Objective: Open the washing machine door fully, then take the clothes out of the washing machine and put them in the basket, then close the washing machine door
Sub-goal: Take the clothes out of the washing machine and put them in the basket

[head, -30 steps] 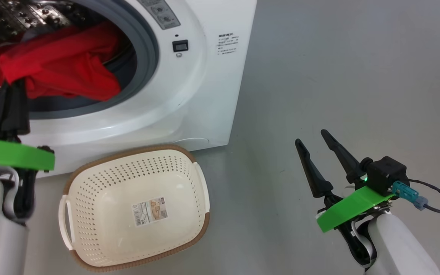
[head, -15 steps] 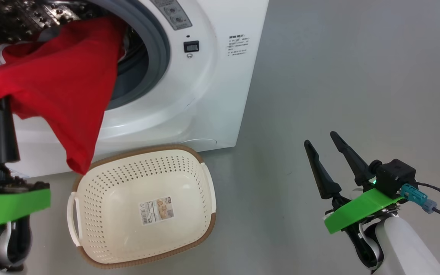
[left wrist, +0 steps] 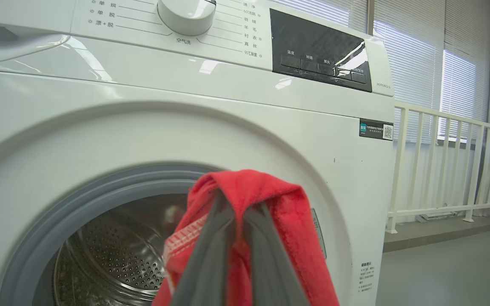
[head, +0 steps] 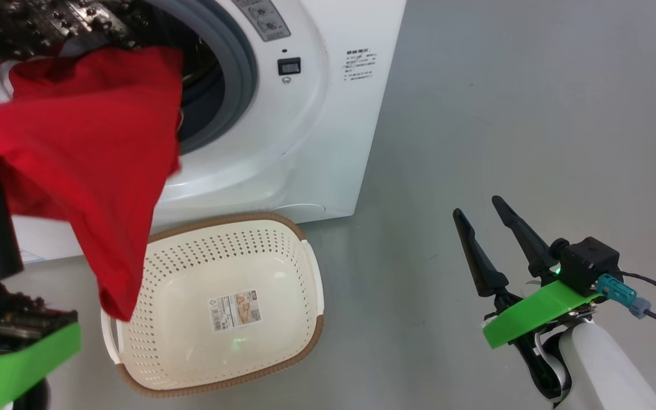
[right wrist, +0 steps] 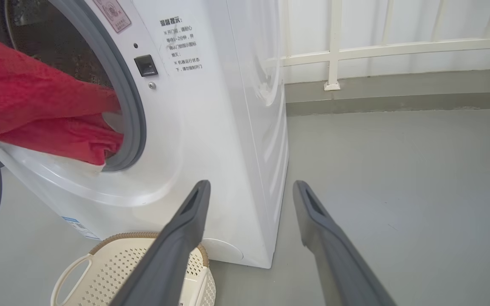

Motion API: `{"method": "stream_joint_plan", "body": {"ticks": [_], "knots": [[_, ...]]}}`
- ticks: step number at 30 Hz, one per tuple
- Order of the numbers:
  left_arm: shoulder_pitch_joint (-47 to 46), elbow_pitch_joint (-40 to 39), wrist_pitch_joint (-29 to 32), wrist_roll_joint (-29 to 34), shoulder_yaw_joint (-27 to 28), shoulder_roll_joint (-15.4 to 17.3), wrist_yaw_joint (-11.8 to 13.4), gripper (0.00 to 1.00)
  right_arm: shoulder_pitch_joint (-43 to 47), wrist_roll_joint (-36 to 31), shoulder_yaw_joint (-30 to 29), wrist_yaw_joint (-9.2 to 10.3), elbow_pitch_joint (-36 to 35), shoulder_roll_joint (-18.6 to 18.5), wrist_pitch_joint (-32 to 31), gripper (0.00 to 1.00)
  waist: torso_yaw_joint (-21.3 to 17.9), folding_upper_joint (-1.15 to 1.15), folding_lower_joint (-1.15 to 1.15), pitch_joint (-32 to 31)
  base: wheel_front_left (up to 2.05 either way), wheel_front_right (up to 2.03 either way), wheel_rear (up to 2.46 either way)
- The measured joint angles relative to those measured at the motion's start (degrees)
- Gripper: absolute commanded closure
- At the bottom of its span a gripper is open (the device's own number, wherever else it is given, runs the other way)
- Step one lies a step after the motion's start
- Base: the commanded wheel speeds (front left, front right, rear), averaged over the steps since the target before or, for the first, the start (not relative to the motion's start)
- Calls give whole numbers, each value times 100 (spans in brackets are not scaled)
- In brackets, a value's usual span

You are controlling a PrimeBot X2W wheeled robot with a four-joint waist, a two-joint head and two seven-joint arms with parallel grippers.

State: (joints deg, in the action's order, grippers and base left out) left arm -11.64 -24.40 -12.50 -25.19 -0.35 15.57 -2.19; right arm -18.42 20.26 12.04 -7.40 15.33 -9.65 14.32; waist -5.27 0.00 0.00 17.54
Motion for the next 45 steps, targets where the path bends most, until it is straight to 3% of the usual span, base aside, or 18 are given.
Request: {"method": "stream_joint_plan", "body": {"ticks": [6,18,30,45], "knots": [[350,476,133,-176,-278,-181,-10,100,-9,0,26,0,1,7,0,0,-38,0,0,51,0,0,0],[391,3142,-48,-77,-962,-419,-241,100,-34,0,65,0,-8,19,0,0,-172,0,0,164,0,0,0],[-1011,6084,-180,96,-1417,-479,-470,100,-179,-2,70,0,-70,108,1,0,-371,0,0,505,0,0,0],[-1962,8226,-179,-189,-2434,-488,-513,100,-396,-43,45,0,-154,272,1,0,-658,0,0,1008,0,0,0]]}}
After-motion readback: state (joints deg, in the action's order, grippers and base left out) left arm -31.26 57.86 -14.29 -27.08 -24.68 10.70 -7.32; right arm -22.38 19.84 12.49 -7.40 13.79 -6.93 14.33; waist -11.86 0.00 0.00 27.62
